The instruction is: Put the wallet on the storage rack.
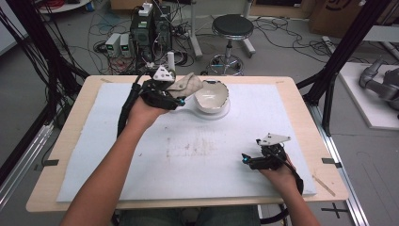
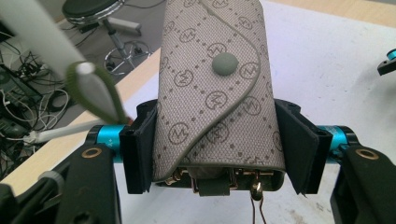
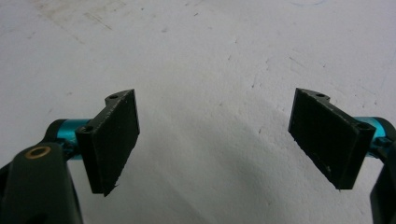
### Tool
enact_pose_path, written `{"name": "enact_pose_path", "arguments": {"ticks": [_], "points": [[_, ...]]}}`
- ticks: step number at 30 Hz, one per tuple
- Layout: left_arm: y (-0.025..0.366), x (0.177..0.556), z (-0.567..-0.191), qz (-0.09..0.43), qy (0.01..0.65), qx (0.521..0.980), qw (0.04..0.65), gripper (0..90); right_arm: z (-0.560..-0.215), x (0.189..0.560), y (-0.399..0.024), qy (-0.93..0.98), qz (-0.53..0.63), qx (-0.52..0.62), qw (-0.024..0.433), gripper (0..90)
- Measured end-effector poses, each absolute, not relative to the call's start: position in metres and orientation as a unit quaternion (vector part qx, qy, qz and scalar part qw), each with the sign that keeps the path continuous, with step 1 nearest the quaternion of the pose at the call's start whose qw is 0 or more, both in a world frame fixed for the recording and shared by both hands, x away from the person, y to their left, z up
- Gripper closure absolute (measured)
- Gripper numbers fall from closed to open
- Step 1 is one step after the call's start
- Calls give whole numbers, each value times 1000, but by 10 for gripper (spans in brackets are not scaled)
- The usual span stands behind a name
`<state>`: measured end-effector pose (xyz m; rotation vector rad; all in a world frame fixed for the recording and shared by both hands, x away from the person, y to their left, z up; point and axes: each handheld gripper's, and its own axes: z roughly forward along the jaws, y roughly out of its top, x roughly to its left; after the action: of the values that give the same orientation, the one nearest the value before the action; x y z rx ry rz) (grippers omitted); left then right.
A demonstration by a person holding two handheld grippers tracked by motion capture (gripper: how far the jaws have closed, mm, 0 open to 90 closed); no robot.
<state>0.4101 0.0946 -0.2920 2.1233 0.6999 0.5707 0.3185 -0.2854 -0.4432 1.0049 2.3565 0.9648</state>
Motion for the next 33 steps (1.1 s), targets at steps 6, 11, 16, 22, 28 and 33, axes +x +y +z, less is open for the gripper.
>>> {"name": "enact_pose_path", "arguments": {"ticks": [6, 11, 16, 22, 28, 33], "points": [[67, 426, -307, 216, 276, 854, 385, 366, -444, 319, -285, 845, 344, 357, 199, 165], [45, 440, -320, 208, 274, 864, 367, 366, -444, 320, -286, 845, 346, 356, 199, 165], [30, 452, -332, 201, 279, 872, 349, 365, -445, 321, -287, 845, 345, 358, 198, 165], [14, 463, -340, 194, 280, 881, 328, 365, -445, 321, -286, 846, 346, 353, 200, 165], [5, 472, -344, 192, 283, 885, 316, 364, -445, 321, -286, 847, 347, 352, 198, 165], [2, 479, -351, 184, 289, 888, 306, 363, -444, 320, -287, 847, 347, 351, 199, 165]]}}
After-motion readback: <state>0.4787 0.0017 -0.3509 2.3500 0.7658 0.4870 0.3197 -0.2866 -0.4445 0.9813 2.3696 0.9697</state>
